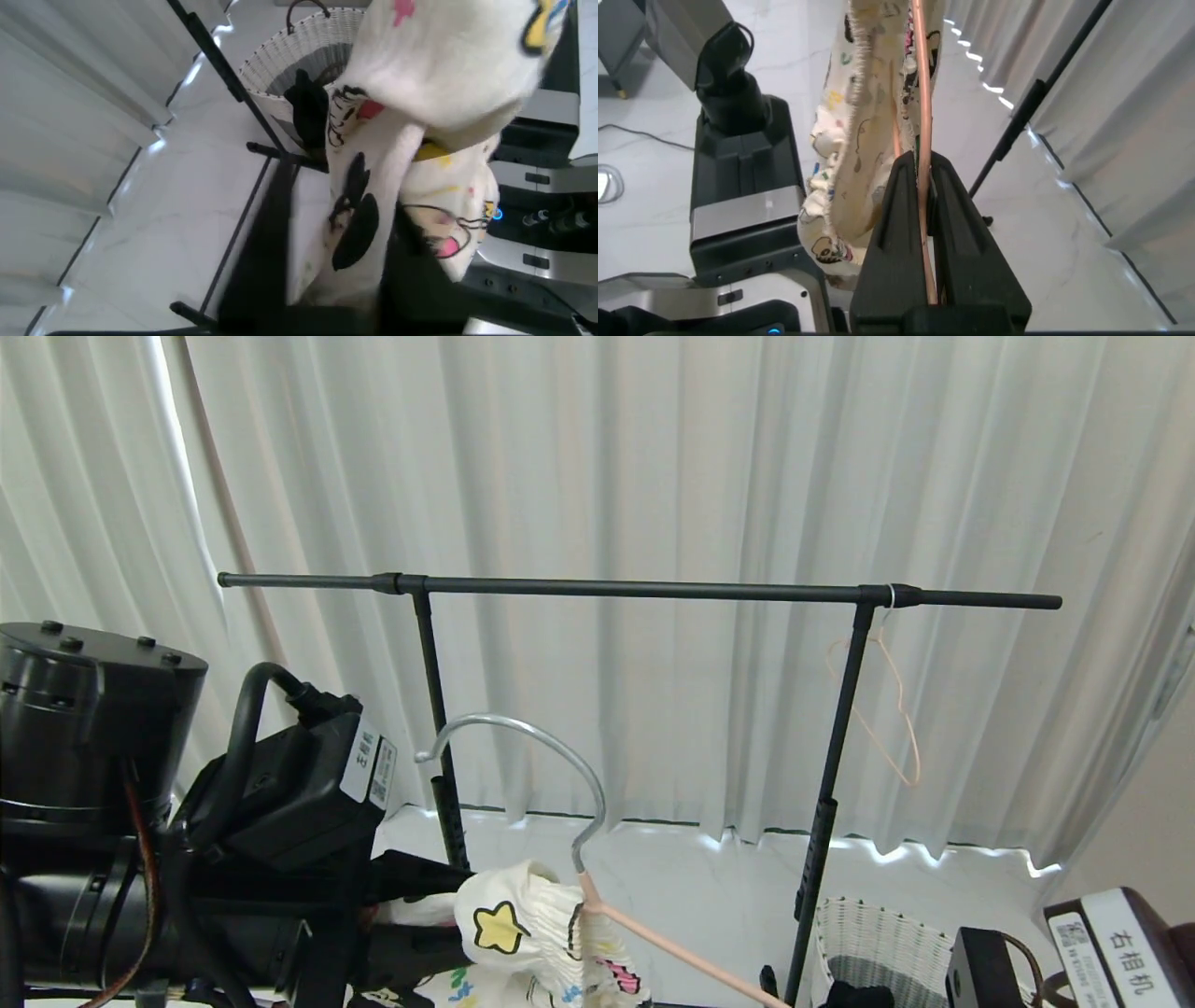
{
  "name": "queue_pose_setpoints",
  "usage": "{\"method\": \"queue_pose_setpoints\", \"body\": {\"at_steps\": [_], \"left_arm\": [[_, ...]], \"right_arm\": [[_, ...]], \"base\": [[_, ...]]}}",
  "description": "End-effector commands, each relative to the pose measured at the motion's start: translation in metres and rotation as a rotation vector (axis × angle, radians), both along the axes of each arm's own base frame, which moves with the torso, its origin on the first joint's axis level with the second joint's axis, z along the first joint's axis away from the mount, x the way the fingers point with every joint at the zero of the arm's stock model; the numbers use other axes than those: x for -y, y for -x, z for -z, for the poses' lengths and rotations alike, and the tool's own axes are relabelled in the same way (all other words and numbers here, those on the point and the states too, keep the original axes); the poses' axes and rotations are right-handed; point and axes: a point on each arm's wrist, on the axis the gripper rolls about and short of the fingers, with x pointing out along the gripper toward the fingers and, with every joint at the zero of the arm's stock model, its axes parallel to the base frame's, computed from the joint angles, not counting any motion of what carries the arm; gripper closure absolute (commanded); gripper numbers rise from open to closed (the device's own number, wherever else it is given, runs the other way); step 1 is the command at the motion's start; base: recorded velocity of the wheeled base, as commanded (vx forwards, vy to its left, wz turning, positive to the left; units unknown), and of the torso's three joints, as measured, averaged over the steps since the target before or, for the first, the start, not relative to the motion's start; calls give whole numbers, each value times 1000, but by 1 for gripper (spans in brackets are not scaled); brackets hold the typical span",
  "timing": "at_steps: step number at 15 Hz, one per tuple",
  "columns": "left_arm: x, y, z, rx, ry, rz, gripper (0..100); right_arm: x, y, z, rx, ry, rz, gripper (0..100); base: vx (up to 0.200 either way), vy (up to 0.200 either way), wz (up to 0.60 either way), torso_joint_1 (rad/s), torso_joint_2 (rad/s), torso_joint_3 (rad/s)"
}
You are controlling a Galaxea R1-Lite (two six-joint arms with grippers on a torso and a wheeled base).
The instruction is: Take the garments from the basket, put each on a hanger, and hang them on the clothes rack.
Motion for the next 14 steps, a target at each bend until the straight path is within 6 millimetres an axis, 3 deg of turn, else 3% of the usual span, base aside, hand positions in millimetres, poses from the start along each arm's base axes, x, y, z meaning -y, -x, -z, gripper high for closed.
{"method": "queue_pose_setpoints", "body": {"at_steps": [1, 4, 5, 10, 14], "left_arm": [[2, 0, 1, -6, -4, 7, 100], [2, -2, 3, -15, -8, 6, 100], [3, -2, 4, -19, -10, 6, 100], [-3, -1, 13, -37, -37, -32, 100], [-17, -11, 23, 28, -96, -223, 100]], "right_arm": [[0, 0, 0, 1, -2, -3, 100], [0, 0, 0, 4, 0, 14, 100], [1, 0, 0, 6, 3, 32, 0], [3, -4, 2, 26, 19, 200, 0], [4, -8, 3, 32, 24, 272, 0]], "base": [[0, 0, 0, 0, 0, 0], [0, 0, 0, 0, 0, 0], [0, 0, 0, 0, 0, 0], [0, 0, 0, 0, 0, 0], [0, 0, 0, 0, 0, 0]]}}
